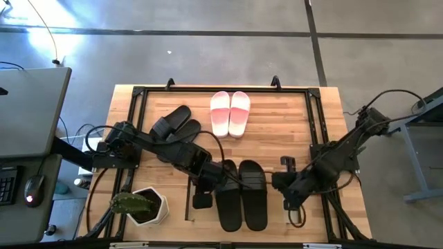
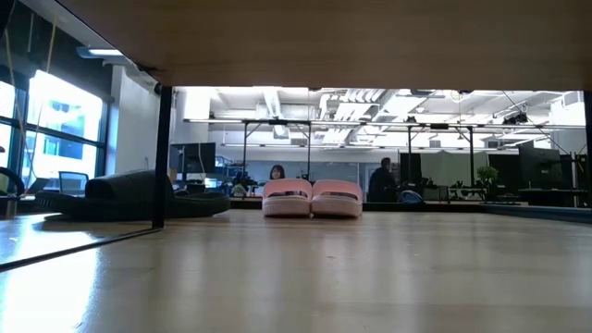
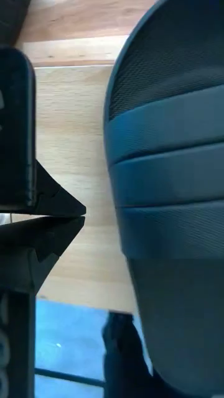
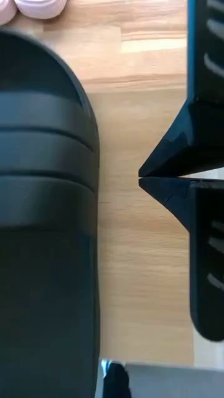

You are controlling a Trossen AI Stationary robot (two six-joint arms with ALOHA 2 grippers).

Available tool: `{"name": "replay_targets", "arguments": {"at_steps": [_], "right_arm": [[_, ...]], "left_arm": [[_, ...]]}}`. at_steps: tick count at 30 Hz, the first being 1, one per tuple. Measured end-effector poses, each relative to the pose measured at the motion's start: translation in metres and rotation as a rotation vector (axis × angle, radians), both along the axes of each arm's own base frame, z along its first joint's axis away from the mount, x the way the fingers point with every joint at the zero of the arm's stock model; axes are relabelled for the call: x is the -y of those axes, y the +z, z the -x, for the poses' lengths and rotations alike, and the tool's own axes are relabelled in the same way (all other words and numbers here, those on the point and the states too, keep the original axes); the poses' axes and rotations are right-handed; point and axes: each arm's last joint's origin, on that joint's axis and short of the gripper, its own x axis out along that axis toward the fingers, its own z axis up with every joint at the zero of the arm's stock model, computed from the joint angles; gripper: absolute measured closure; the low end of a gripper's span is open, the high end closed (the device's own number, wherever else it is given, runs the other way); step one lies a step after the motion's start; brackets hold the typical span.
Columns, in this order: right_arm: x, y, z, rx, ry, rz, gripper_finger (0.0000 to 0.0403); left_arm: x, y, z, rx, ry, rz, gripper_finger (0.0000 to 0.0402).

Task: Pick and place slides into the shelf
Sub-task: Put the black slipper on the shelf

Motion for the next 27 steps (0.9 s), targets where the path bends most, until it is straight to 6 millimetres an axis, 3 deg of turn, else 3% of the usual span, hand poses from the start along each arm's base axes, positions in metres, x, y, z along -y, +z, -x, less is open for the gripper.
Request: {"name": "replay_targets", "arguments": {"at_steps": [8, 27], "right_arm": [[-0.009, -0.011, -0.008, -0.025, 0.017, 0.000, 0.0403], [-0.015, -0.007, -0.021, 0.054, 0.115, -0.081, 0.0403]], "left_arm": [[0.005, -0.009, -0.007, 0.004, -0.019, 0.006, 0.0401], [0.006, -0.031, -0.021, -0.039, -0.024, -0.026, 0.0401]]}}
